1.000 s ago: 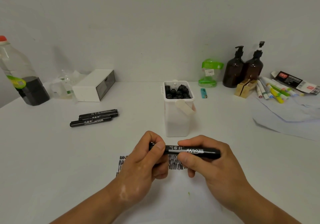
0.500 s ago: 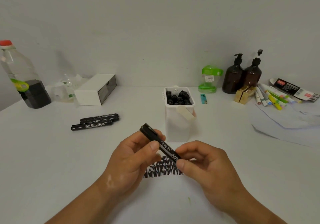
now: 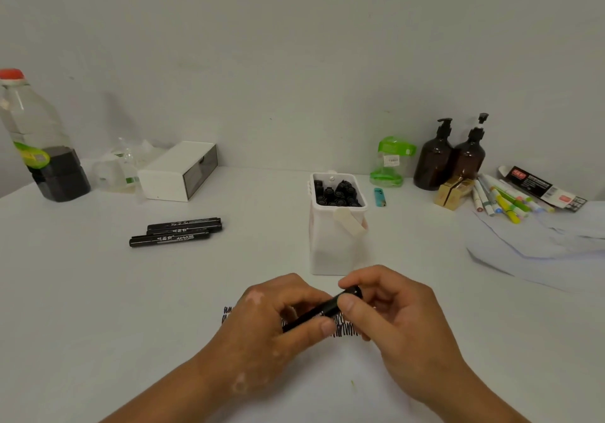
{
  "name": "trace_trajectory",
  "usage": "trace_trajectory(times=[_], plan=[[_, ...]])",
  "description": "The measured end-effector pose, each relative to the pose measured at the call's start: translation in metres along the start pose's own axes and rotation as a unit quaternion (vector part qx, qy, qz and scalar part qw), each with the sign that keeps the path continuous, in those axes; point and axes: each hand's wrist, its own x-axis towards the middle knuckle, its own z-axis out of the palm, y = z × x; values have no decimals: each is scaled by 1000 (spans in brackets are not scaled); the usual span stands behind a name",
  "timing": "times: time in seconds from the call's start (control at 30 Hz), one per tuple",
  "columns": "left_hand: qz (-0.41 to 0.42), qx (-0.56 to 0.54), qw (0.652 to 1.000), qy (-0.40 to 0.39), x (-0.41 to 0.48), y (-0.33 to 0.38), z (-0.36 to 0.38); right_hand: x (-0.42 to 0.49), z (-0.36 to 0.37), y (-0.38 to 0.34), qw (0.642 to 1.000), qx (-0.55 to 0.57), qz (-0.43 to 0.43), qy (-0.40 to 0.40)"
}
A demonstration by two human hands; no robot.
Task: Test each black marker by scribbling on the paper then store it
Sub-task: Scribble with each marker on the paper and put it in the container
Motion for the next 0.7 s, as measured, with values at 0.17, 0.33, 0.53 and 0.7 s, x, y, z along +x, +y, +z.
trace_trajectory(times=[0.17,0.33,0.53,0.7], plan=[[-51,-17,997,55,2,-10,-8,26,-22,-27,990,-83,-68,87],[-114,7,982,151,6,-21,-14,87,-58,-80,952,-175,-152,201],[-118,19,982,148,5,-23,-16,156,-60,-113,900,-355,-165,191],[-131,20,980,150,6,-27,-17,189,-41,-98,875,-453,-134,107]])
